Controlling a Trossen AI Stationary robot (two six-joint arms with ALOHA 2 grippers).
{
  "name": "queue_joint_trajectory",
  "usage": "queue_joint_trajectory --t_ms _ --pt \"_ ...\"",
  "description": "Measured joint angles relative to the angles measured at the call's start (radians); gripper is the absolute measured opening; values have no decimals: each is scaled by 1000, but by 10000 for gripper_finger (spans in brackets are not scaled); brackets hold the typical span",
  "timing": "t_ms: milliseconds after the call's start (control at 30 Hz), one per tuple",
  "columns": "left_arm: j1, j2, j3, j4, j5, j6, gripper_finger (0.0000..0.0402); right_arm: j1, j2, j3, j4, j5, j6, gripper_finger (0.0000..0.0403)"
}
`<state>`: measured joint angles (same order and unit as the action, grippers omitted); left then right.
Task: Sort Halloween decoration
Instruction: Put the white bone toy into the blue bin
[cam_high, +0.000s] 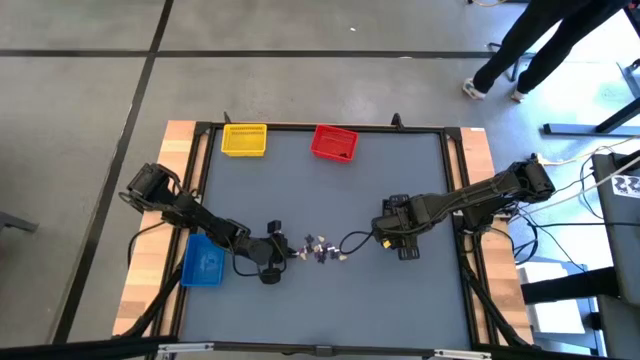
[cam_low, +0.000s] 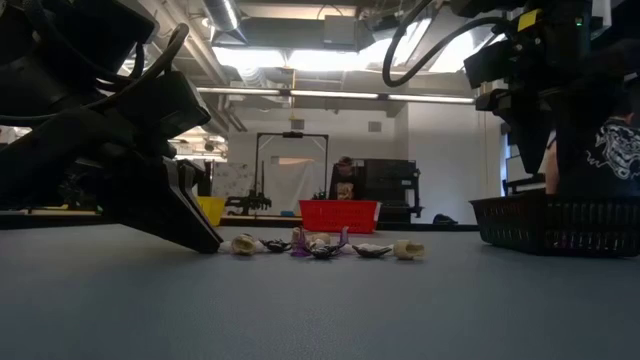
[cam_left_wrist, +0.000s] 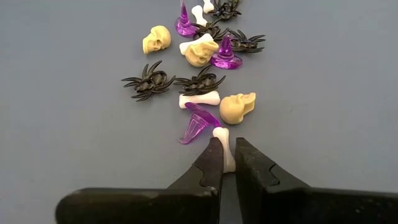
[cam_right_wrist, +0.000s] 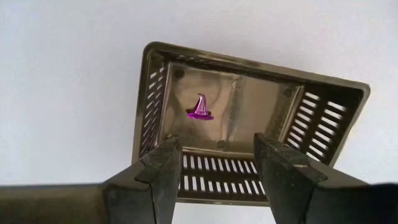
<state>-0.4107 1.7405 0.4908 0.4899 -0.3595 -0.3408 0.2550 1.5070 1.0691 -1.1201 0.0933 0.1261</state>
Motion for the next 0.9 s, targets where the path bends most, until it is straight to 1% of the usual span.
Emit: queue_joint_trajectory --t_ms 200,600,767,900 --pt "0 -8 -2 15 5 2 12 0 0 0 0 0 0 198" --pt "0 -72 -3 3 18 2 11 0 0 0 0 0 0 198" --pt "0 -117 -3 2 48 2 11 0 0 0 0 0 0 198" --pt "0 -180 -2 -26 92 3 11 0 0 0 0 0 0 198"
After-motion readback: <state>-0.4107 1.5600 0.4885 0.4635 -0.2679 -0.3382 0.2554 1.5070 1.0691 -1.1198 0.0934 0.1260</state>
